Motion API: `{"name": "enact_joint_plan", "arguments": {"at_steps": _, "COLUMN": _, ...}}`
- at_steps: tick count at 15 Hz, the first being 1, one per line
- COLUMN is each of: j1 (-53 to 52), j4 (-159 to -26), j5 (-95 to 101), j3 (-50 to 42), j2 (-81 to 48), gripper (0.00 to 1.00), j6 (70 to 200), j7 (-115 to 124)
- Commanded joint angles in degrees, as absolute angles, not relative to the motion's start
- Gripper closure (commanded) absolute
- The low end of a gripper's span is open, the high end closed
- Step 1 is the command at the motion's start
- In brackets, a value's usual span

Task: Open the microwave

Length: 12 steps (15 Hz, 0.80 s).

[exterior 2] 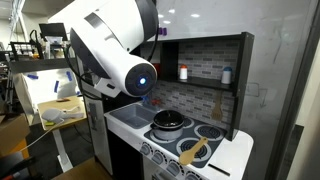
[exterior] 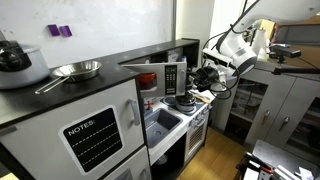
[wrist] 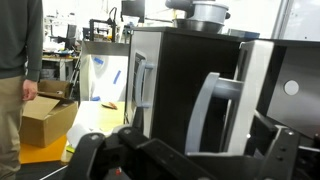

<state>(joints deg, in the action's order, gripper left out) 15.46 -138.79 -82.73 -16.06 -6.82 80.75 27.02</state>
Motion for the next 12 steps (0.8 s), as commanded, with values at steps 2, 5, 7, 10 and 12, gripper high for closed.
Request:
{"name": "enact_joint_plan", "arguments": {"at_steps": 2, "j1": 14.5, "j4": -139.1, "j5": -81.5, "j3": -15.5, "j2": -5.9, "gripper": 0.0, "j6": 81.2, "j7": 27.1}}
{"name": "enact_joint_plan", "arguments": {"at_steps": 5, "j1": 13.3, "j4": -139.5, "j5": -80.5, "j3": -14.8, "j2": -5.1, "gripper": 0.0, "j6": 81.8, "j7": 27.5}}
{"name": "enact_joint_plan", "arguments": {"at_steps": 7, "j1": 12.5, "j4": -140.0, "j5": -79.3, "j3": -14.6, "j2": -4.5, "gripper": 0.0, "j6": 82.0, "j7": 27.5}}
{"name": "enact_joint_plan", "arguments": {"at_steps": 10, "j1": 12.0, "j4": -141.4, "j5": -77.5, "j3": -14.3, "j2": -3.5, "gripper": 0.0, "j6": 82.0, "j7": 27.1}}
{"name": "enact_joint_plan", "arguments": {"at_steps": 12, "j1": 12.2, "j4": -143.3, "j5": -76.2, "j3": -14.5, "j2": -2.4, "gripper": 0.0, "j6": 82.0, "j7": 26.7}}
